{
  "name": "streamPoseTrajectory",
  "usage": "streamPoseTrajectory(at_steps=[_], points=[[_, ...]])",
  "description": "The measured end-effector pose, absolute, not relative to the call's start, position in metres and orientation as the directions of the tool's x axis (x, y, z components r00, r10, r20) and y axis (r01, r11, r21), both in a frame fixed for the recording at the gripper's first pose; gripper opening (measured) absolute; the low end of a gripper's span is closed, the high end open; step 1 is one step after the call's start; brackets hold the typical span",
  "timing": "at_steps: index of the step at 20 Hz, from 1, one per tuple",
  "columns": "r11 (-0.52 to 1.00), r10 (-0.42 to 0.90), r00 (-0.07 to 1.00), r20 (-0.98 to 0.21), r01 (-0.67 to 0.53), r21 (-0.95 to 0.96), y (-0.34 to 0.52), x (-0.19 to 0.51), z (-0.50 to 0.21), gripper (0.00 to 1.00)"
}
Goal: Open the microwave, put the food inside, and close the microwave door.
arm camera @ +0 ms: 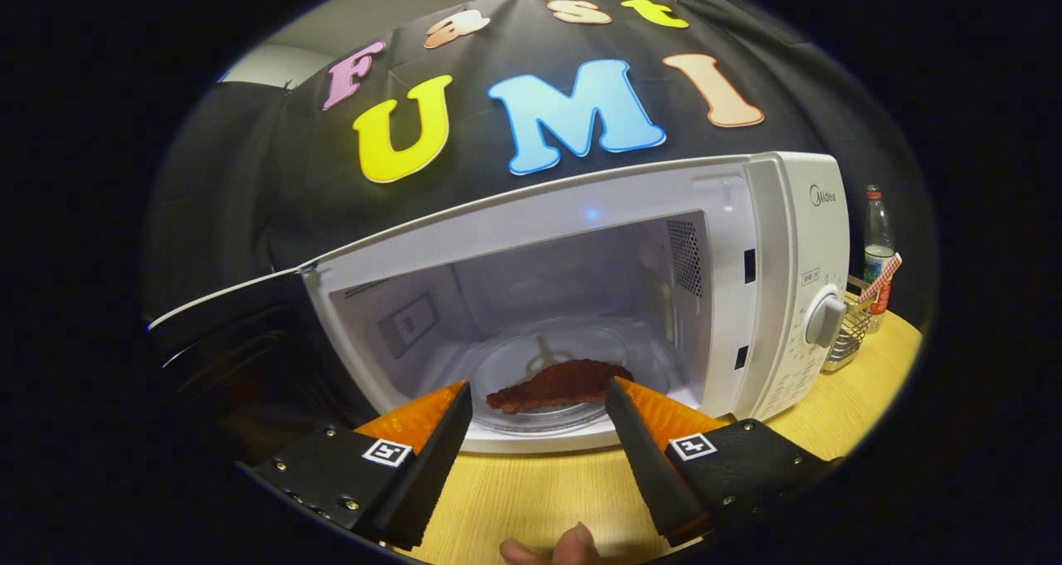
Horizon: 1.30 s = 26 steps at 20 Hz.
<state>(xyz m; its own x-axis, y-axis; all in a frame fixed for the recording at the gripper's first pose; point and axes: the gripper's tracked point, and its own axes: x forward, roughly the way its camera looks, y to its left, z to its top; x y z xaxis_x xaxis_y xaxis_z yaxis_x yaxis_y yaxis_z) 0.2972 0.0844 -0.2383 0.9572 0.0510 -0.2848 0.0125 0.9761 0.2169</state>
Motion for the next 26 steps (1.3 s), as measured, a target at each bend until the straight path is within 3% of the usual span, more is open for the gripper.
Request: streamPoseTrajectory(at_steps=[7,13,20,26], points=[[0.981,0.191,0.948,-0.253,-0.183,0.057,0.123,0.190,-0.186,0.98],[0.963,0.268,0.954,-0.136,-0.267,0.030,0.160,0.093,-0.126,0.97],[0.944,0.329,0.937,-0.117,-0.331,0.001,0.195,0.017,-0.121,0.97],[0.888,0.455,0.881,-0.127,-0.460,-0.011,0.266,-0.012,-0.138,0.98]])
